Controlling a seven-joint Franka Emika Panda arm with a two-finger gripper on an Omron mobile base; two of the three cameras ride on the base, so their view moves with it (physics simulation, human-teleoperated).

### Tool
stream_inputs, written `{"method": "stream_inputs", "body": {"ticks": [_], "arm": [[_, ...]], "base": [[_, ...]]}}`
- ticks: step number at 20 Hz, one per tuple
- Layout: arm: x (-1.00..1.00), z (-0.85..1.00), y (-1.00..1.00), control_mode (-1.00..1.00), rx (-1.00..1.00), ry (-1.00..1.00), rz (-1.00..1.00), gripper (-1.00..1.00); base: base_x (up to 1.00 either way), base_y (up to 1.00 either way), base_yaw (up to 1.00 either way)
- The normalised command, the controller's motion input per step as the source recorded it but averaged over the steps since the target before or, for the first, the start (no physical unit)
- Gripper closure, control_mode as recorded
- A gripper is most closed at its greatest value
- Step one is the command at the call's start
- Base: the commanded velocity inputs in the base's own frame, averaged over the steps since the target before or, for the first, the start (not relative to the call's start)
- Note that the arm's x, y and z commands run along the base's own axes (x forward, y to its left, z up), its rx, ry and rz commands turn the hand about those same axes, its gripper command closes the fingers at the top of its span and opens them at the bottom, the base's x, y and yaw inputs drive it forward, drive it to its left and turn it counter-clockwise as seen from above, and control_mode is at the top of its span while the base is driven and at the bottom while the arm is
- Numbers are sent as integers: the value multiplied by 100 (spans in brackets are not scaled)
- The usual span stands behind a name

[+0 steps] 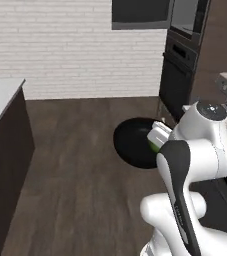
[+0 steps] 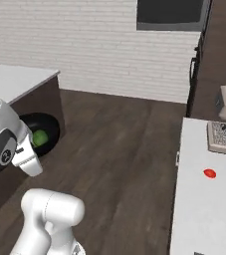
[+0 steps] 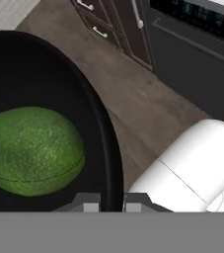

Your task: Pick the avocado from the sink and place it in the bowl. Then pick the bowl and place it in the microwave. Then close the microwave door and press the start button.

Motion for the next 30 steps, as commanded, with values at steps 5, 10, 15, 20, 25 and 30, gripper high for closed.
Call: {"method": "stream_inputs", "body": {"ticks": [5, 10, 15, 20, 25, 30], "arm": [[0, 0, 0, 100, 0, 0, 0, 100], [0, 0, 0, 100, 0, 0, 0, 100], [0, 0, 0, 100, 0, 0, 0, 100], [0, 0, 0, 100, 0, 0, 0, 100], [0, 0, 0, 100, 0, 0, 0, 100], [0, 0, 0, 100, 0, 0, 0, 100]], "base": [[69, 19, -73], [97, 92, -55], [100, 100, -52], [98, 100, -52], [94, 100, -50], [89, 100, -49]]}}
